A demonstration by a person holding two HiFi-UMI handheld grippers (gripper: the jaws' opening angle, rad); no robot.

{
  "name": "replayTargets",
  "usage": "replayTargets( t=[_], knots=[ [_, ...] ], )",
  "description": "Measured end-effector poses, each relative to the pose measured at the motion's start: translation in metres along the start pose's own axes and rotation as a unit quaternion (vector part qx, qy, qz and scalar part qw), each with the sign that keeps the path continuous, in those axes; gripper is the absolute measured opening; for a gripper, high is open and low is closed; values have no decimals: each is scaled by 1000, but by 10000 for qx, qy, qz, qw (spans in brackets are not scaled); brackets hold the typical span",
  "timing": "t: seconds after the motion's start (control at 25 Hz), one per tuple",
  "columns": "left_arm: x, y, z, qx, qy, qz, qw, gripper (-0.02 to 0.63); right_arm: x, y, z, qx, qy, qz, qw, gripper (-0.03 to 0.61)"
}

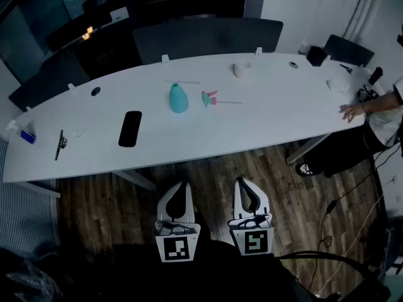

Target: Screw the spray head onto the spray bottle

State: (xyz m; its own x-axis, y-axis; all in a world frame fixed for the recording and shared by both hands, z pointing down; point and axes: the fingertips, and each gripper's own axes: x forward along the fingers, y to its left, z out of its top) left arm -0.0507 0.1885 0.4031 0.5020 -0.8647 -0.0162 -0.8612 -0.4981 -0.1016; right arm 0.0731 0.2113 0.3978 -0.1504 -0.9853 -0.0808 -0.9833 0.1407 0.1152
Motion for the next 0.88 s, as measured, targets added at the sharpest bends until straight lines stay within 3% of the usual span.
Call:
replayTargets(
  t=[0.48, 0.72, 0.88],
  knots=[
    [127, 77, -30, -117, 279, 19, 9995, 3, 137, -19, -38, 21, 450, 17, 9990, 6],
    [209, 119, -29, 9, 137, -182, 9997, 3, 228, -33, -37, -20, 367, 0, 9993, 6],
    [244, 137, -47, 73, 338, -303, 9989, 3, 270, -50, -47, 30, 411, -184, 9990, 6]
  ],
)
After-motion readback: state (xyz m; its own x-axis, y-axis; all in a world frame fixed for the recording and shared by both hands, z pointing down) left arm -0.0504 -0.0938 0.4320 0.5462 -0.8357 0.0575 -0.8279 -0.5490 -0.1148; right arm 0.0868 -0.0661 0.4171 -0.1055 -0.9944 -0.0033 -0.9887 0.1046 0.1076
